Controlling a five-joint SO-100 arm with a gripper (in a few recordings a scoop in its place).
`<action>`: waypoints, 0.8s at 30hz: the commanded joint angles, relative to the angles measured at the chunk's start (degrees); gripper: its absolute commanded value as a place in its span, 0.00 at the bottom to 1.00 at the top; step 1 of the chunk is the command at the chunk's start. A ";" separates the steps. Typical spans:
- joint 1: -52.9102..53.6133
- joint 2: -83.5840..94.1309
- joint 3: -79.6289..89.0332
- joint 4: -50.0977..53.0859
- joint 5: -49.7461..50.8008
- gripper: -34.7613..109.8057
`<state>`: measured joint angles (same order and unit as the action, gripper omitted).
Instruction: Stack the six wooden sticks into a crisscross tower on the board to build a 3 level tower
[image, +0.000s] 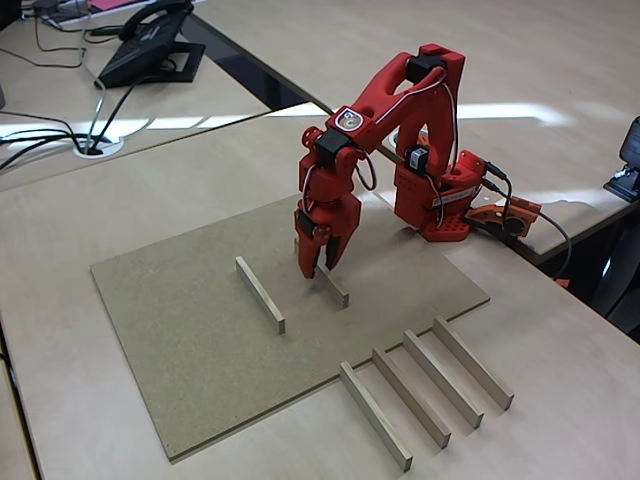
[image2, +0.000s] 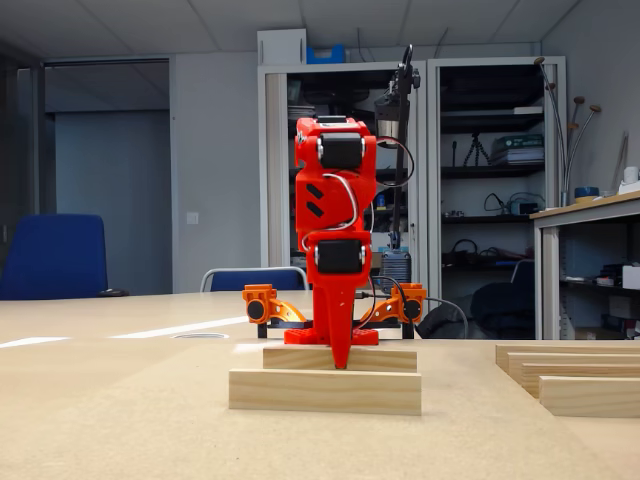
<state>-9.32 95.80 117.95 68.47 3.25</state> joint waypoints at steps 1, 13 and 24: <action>-0.26 0.70 0.09 0.26 0.79 0.34; -1.41 2.46 0.53 1.85 2.46 0.44; -7.12 14.15 -1.49 13.18 10.55 0.46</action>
<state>-13.97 104.94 117.95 78.22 10.72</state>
